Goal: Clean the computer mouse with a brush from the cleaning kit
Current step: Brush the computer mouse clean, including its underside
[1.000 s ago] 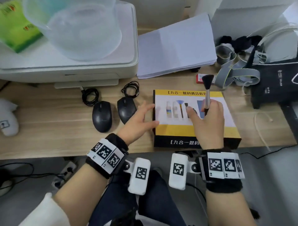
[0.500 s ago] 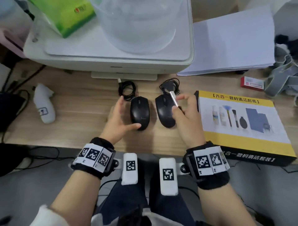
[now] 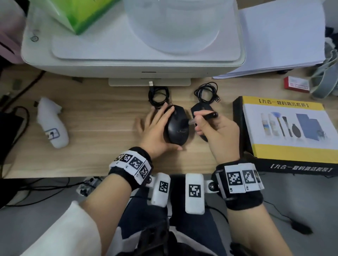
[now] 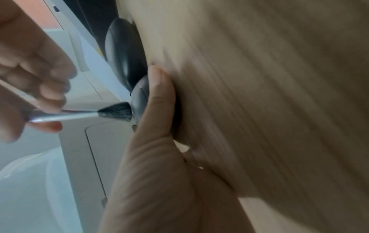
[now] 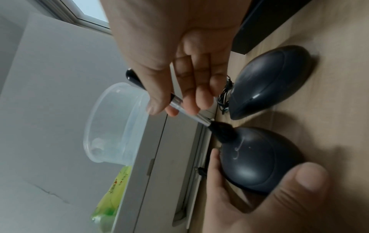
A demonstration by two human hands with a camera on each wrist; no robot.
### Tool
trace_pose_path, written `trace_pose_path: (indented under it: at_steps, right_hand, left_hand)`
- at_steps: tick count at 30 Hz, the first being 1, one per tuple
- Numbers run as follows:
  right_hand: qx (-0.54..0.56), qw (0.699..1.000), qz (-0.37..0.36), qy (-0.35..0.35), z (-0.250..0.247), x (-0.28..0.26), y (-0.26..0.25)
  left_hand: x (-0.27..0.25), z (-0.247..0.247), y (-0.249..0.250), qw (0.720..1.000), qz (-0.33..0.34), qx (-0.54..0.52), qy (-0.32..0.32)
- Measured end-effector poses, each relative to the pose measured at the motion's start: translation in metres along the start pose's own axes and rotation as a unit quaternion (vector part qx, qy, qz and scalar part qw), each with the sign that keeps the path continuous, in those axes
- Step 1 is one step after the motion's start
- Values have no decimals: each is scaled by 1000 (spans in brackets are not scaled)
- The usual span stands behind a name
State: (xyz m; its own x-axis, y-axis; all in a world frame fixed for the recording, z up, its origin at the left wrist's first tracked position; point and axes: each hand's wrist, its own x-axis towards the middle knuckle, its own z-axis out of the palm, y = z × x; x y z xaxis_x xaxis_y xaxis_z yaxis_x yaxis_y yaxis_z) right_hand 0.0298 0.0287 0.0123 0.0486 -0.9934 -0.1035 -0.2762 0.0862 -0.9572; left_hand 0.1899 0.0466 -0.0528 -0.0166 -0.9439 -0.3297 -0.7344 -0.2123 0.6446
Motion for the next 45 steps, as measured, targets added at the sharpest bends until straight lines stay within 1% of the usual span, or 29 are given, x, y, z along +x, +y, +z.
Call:
trace_pose_path:
  at_steps: [4, 7, 9, 11, 13, 15, 17, 20, 22, 25, 27, 29, 30, 32, 33, 34, 36, 37, 38, 40, 41, 43, 45]
  right_hand:
    - [-38, 999, -13, -5, 7, -4, 9]
    - [-136, 990, -32, -23, 9, -5, 12]
    - [-165, 985, -48, -20, 7, -5, 9]
    - [-138, 988, -67, -1, 4, -6, 5]
    - [-114, 991, -75, -12, 6, -7, 3]
    - [-118, 991, -49, -36, 9, -8, 5]
    - [-148, 987, -32, -44, 9, -9, 5]
    - [-145, 987, -60, -23, 7, -11, 1]
    - [-129, 988, -77, -33, 6, -11, -1]
    - [-173, 982, -37, -70, 5, -13, 2]
    - [-196, 978, -27, -62, 1, -14, 3]
    - [-182, 981, -43, -50, -1, -15, 2]
    - [-170, 983, -48, -56, -1, -15, 2]
    - [-157, 984, -32, -85, 0, -16, 2]
    - [-163, 983, -22, -85, 0, -16, 3]
    - [-174, 982, -22, -69, 0, -16, 5]
    - [-182, 982, -41, -21, -2, -16, 7]
    - [-172, 984, -49, -15, -2, -16, 6]
    - [-159, 986, -47, -25, -2, -15, 6]
    - [-147, 987, -19, -55, -1, -15, 5]
    - [-153, 987, -13, -52, -1, -14, 6]
    - [-173, 984, -30, -34, -3, -12, 5]
    - [-159, 985, -40, -53, -3, -11, 4]
  left_hand:
    - [1, 0, -2, 1000, 7, -20, 8]
    - [1, 1, -2, 1000, 5, -29, 11]
    - [0, 1, -2, 999, 7, -30, 16]
    - [0, 1, -2, 999, 9, -30, 18]
    - [0, 0, -3, 999, 9, -30, 16]
    - [0, 0, -2, 999, 7, -31, 14]
    - [0, 0, -2, 999, 5, -31, 14]
    - [0, 0, -2, 999, 5, -33, 16]
    - [0, 1, -2, 999, 7, -34, 18]
    - [-1, 0, -1, 999, 3, -44, 17]
    - [-1, 1, -1, 999, 3, -49, 20]
    - [-1, 0, -1, 998, 1, -54, 23]
    - [-2, 1, -1, 998, 0, -58, 24]
    - [-2, 1, -1, 998, -2, -61, 23]
    - [-2, 1, 0, 998, -3, -60, 23]
    - [-2, 1, 0, 998, -3, -58, 24]
    - [-2, 1, 0, 998, -3, -54, 26]
    - [-2, 0, 0, 998, -3, -54, 26]
    - [-1, 0, 0, 998, -3, -55, 26]
    - [-2, 0, 0, 998, -4, -56, 24]
    - [-2, 0, 0, 998, -5, -55, 24]
    - [-2, 1, -1, 998, -6, -53, 27]
    - [-2, 1, -1, 998, -5, -50, 28]
